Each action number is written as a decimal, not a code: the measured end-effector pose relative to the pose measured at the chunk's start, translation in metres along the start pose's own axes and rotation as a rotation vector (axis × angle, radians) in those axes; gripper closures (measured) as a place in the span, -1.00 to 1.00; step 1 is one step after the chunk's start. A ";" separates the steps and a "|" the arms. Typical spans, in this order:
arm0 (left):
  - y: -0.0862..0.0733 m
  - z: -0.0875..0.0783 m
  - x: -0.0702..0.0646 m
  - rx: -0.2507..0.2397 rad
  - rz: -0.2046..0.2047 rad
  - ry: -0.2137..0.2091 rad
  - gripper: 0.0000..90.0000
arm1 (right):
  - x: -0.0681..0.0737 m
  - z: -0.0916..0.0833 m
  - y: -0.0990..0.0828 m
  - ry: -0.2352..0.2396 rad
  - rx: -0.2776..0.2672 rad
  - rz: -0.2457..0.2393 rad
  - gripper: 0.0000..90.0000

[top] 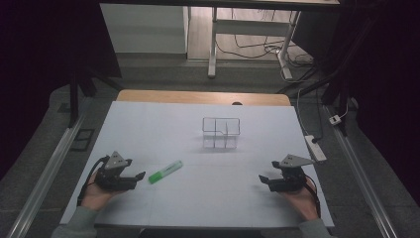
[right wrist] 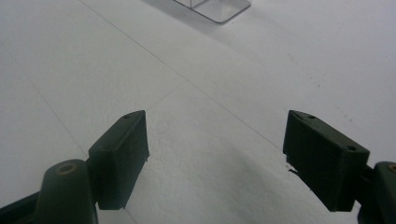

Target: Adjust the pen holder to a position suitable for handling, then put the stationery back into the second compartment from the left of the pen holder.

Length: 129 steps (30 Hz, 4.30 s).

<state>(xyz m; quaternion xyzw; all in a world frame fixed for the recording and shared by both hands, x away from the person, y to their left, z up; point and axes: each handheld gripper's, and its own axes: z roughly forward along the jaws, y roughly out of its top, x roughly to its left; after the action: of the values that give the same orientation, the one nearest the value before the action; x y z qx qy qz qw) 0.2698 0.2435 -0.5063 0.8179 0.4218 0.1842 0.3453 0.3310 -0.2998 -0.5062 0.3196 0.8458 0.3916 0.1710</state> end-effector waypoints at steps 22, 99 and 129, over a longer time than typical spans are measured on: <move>0.033 0.009 -0.016 0.122 0.126 -0.053 -0.35 | 0.004 0.004 0.001 0.011 0.011 -0.016 -0.51; 0.053 0.056 -0.011 0.246 0.192 -0.221 0.48 | 0.005 0.003 -0.001 0.004 0.027 -0.006 -0.52; 0.059 0.040 -0.014 0.091 0.222 -0.274 0.48 | 0.011 0.006 0.007 0.007 -0.005 -0.025 -0.51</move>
<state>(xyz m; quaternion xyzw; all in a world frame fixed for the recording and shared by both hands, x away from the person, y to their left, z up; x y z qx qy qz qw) 0.3181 0.1916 -0.4918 0.8917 0.2856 0.0887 0.3398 0.3291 -0.2858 -0.5045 0.3074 0.8493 0.3925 0.1736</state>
